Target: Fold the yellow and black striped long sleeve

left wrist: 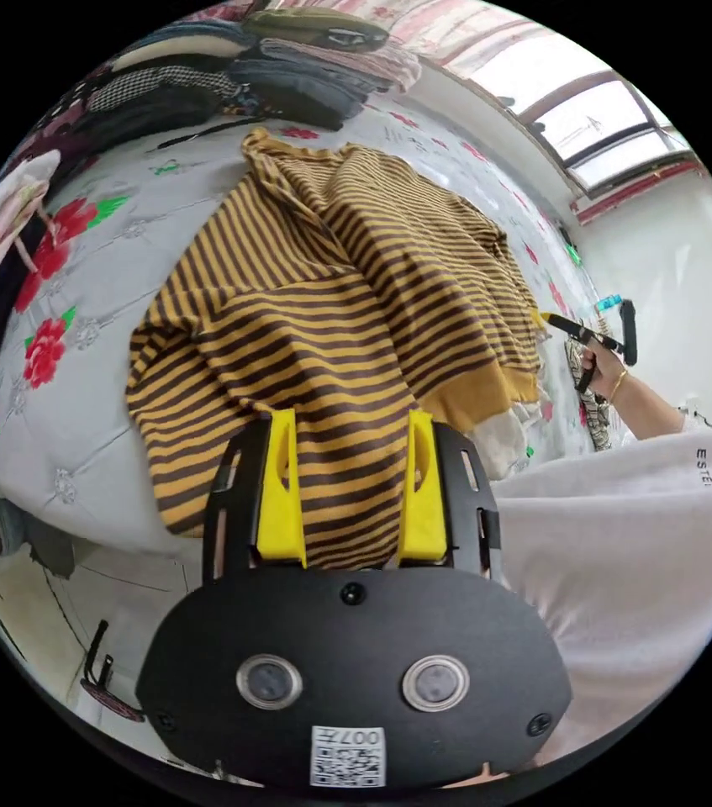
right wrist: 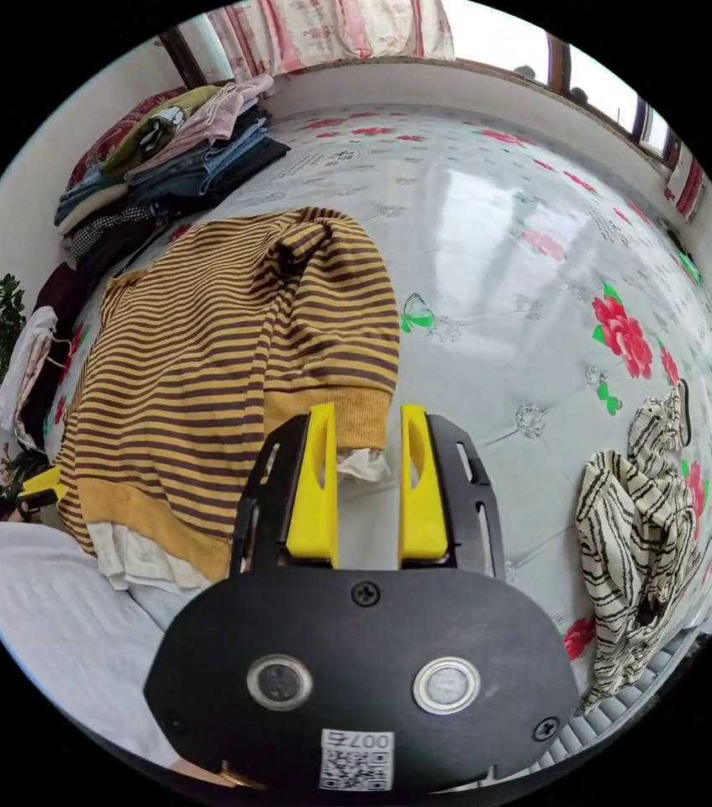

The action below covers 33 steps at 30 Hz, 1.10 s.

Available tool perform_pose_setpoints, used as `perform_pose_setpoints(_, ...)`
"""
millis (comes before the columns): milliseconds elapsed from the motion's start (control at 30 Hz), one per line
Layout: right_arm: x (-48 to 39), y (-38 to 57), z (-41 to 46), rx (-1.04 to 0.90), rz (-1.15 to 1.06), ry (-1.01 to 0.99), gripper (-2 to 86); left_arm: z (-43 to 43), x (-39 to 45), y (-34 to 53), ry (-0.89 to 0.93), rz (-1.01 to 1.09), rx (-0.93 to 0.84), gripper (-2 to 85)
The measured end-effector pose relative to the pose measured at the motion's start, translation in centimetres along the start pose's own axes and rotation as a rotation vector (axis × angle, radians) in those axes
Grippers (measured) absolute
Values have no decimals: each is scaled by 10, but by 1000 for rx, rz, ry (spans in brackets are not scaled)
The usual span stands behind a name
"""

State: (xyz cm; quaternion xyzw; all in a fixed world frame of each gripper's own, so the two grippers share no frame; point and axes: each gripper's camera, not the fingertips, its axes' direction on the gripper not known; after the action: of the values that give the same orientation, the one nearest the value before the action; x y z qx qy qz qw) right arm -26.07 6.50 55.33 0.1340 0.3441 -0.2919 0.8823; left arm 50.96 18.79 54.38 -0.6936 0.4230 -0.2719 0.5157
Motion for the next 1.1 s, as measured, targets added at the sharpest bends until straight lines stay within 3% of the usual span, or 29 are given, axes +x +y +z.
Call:
perform_pose_setpoints(100,-27,-17,28,-50,-40,48,65,18,17,0,-232,68,-38,128)
perform_pose_setpoints(167,-48,-23,37,-57,-101,68,53,17,18,-4,-235,118,-102,96)
perform_pose_setpoints(267,-54,-36,28,-95,-172,127,36,-18,-10,-6,-95,74,-117,40)
perform_pose_setpoints(333,-32,-44,1,-20,-134,237,31,-63,-43,-6,53,53,-110,23)
perform_pose_setpoints(433,33,-55,-62,128,54,437,28,-126,-82,-9,141,90,-162,-1)
perform_pose_setpoints(500,71,-54,-101,181,156,472,31,-180,-110,-11,186,71,-63,-6)
perform_pose_setpoints(600,76,-32,-117,202,165,364,43,-251,-167,0,302,-84,224,-5)
perform_pose_setpoints(700,33,22,-96,203,85,176,54,-256,-158,22,227,-73,269,9)
perform_pose_setpoints(833,-40,115,-53,153,-27,-85,73,-158,-86,67,95,-35,64,134)
perform_pose_setpoints(900,-77,170,-32,85,-59,-149,85,-109,-56,84,61,-24,-53,151)
perform_pose_setpoints(967,-94,200,-27,45,-73,-169,91,-74,-30,94,4,-17,-112,139)
perform_pose_setpoints(1033,-106,217,-23,6,-86,-188,94,-52,-10,96,-206,15,-175,75)
perform_pose_setpoints(1100,-121,227,-19,-41,-123,-195,93,-61,-4,88,-212,103,-211,46)
